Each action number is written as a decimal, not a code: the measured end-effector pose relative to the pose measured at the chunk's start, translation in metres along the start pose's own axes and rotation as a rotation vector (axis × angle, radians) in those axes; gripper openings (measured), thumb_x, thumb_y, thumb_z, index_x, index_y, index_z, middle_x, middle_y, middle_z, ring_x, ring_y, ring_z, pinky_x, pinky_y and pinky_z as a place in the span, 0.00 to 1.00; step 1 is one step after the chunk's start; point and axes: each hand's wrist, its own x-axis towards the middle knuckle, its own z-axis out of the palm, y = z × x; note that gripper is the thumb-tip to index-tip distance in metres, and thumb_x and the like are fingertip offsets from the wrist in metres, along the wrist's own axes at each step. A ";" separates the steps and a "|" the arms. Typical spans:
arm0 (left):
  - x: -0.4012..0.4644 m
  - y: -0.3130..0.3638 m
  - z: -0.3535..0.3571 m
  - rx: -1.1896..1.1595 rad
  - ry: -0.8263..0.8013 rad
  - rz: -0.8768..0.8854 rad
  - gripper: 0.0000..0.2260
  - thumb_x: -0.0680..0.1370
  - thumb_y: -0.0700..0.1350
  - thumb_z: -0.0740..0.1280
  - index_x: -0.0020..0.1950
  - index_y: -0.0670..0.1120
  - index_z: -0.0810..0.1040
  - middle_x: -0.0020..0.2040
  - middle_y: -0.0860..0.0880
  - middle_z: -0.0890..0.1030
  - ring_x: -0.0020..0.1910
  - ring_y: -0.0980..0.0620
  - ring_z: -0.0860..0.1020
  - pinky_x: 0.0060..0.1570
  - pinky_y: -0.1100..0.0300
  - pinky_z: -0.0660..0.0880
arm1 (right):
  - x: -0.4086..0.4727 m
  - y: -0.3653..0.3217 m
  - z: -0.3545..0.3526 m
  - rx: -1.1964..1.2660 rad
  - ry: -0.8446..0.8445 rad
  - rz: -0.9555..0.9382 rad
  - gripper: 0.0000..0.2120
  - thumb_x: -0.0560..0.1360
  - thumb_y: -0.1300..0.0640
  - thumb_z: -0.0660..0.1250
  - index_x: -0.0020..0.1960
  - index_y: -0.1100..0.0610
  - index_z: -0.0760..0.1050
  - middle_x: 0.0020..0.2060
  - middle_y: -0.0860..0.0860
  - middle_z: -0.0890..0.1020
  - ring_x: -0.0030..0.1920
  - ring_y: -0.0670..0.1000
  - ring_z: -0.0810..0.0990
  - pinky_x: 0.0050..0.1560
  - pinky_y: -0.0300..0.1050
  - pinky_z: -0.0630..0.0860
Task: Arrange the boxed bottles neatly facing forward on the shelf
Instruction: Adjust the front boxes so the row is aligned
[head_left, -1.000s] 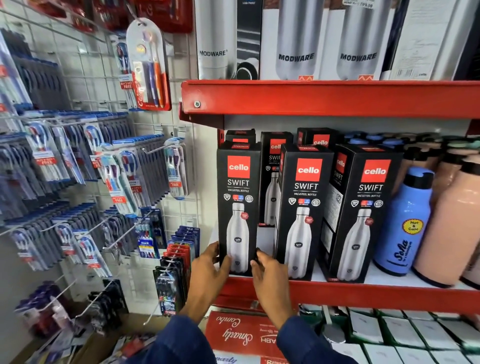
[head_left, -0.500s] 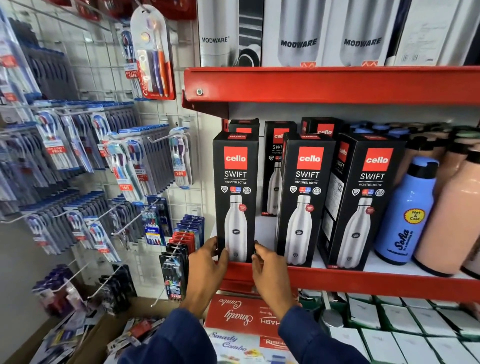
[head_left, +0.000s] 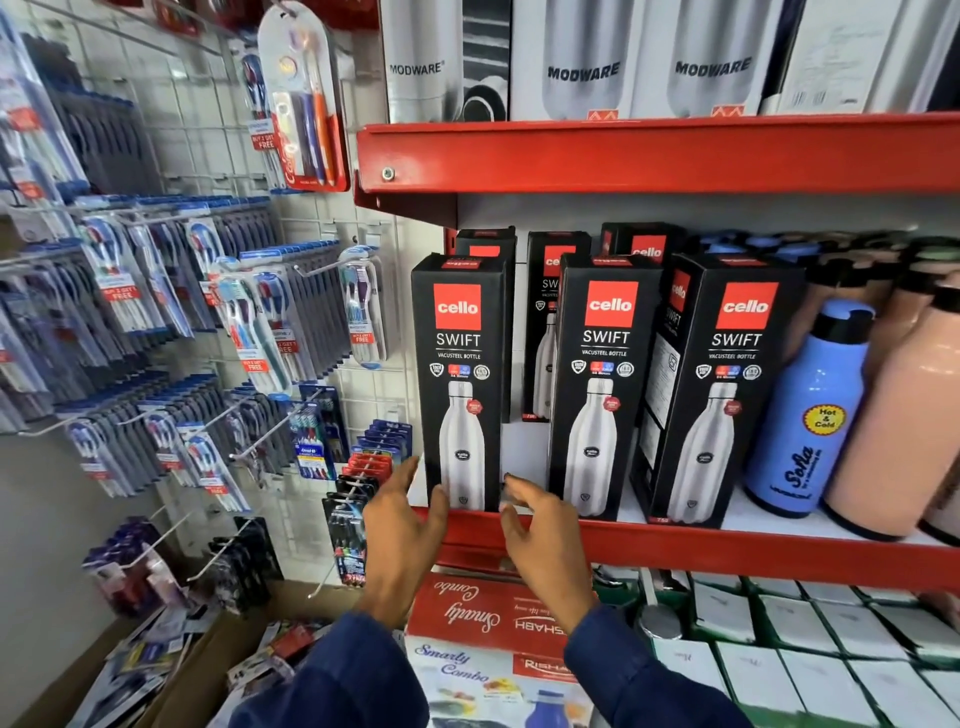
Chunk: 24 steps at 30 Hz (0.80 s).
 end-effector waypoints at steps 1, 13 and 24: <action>-0.002 0.004 -0.001 -0.028 0.053 0.024 0.20 0.76 0.45 0.70 0.68 0.45 0.75 0.61 0.47 0.81 0.49 0.61 0.80 0.59 0.61 0.76 | -0.002 0.000 -0.005 0.031 0.023 -0.006 0.16 0.76 0.59 0.67 0.64 0.53 0.76 0.55 0.46 0.84 0.54 0.40 0.81 0.55 0.29 0.76; -0.039 0.083 0.044 -0.165 -0.064 0.230 0.11 0.74 0.48 0.67 0.56 0.53 0.78 0.49 0.55 0.82 0.47 0.62 0.79 0.49 0.67 0.77 | -0.020 0.031 -0.067 0.185 0.479 0.068 0.06 0.72 0.63 0.69 0.47 0.54 0.80 0.38 0.45 0.84 0.39 0.41 0.82 0.40 0.29 0.76; -0.037 0.100 0.085 -0.041 -0.279 0.085 0.25 0.75 0.44 0.70 0.70 0.38 0.70 0.66 0.42 0.79 0.65 0.43 0.77 0.66 0.49 0.74 | -0.011 0.051 -0.078 -0.025 0.228 0.211 0.21 0.76 0.61 0.65 0.68 0.61 0.70 0.59 0.58 0.81 0.57 0.53 0.81 0.59 0.42 0.75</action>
